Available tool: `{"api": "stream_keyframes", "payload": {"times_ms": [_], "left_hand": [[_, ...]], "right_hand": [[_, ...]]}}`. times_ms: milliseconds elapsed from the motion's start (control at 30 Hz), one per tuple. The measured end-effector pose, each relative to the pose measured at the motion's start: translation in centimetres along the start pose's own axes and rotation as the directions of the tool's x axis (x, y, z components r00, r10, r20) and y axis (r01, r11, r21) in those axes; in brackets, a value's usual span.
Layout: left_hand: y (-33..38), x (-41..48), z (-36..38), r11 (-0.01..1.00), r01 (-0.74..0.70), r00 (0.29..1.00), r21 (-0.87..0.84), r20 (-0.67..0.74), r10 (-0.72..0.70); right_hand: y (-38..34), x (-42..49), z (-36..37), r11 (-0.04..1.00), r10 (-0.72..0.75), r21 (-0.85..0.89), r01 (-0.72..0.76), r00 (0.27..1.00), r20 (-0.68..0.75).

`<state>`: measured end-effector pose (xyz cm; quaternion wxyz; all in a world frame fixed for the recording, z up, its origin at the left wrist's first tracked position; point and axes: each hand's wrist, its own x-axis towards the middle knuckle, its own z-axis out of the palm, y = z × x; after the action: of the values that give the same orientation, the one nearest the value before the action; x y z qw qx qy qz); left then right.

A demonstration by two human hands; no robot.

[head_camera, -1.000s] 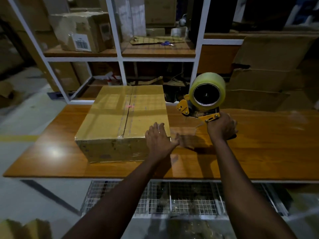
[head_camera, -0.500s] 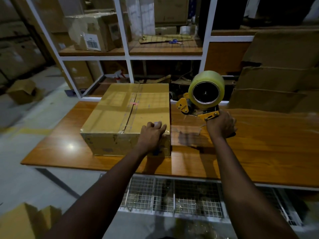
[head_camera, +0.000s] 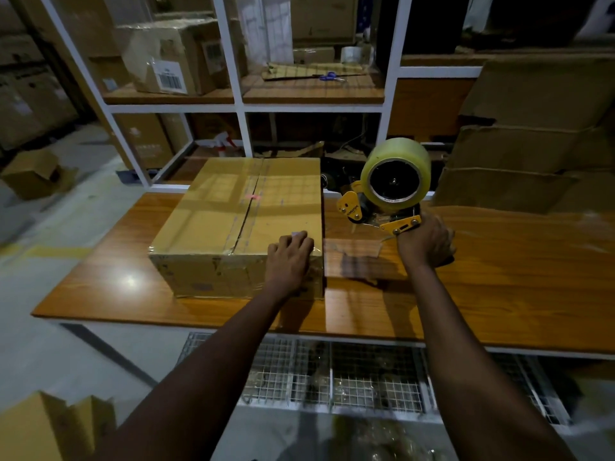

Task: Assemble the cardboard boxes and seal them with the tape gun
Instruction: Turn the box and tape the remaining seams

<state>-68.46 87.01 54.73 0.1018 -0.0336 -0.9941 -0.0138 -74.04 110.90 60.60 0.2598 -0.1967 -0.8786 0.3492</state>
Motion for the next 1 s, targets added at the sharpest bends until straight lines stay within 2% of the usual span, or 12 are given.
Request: {"api": "stream_keyframes", "payload": {"times_ms": [200,367,567,633,733,800,867,933,1000], "left_hand": [[-1.2,0.1,-0.6,0.997,-0.055,0.993,-0.047,0.105,0.060],[-0.9,0.4,-0.9,0.999,-0.031,0.999,-0.034,0.016,0.032],[-2.5,0.0,-1.1,0.991,-0.123,0.992,-0.051,0.021,0.125],[-3.2,-0.4,-1.7,0.994,-0.102,0.995,-0.035,0.003,0.102],[-3.5,-0.9,-3.0,0.999,0.041,0.999,0.032,-0.020,-0.040],[-4.3,-1.2,-3.5,0.990,0.125,0.992,0.068,0.026,-0.127],[-5.7,-2.0,-3.4,0.989,0.149,0.975,0.021,0.166,-0.150],[-7.3,-2.9,-3.4,0.995,0.095,0.938,-0.009,0.336,-0.086],[-9.7,-4.0,-3.5,1.000,0.006,0.921,-0.030,0.389,0.006]], "right_hand": [[0.7,-0.2,-0.4,1.000,0.016,0.028,-0.015,1.000,-0.015],[0.6,-0.4,-0.5,0.999,0.001,0.038,-0.002,1.000,0.003],[-1.4,-1.3,-0.7,1.000,-0.018,0.003,0.018,1.000,-0.026],[-2.3,-1.8,-0.4,1.000,-0.025,0.003,0.025,0.999,-0.033],[-4.3,-2.9,0.6,1.000,-0.009,0.021,0.010,0.999,-0.036],[-6.0,-4.0,1.4,0.999,-0.027,0.037,0.028,0.999,-0.028],[-7.7,-5.3,2.3,0.998,-0.060,0.036,0.060,0.998,-0.002],[-9.5,-6.6,3.4,0.995,-0.101,0.030,0.100,0.995,0.014],[-11.6,-8.2,4.5,0.989,-0.144,0.031,0.143,0.989,0.029]]}}
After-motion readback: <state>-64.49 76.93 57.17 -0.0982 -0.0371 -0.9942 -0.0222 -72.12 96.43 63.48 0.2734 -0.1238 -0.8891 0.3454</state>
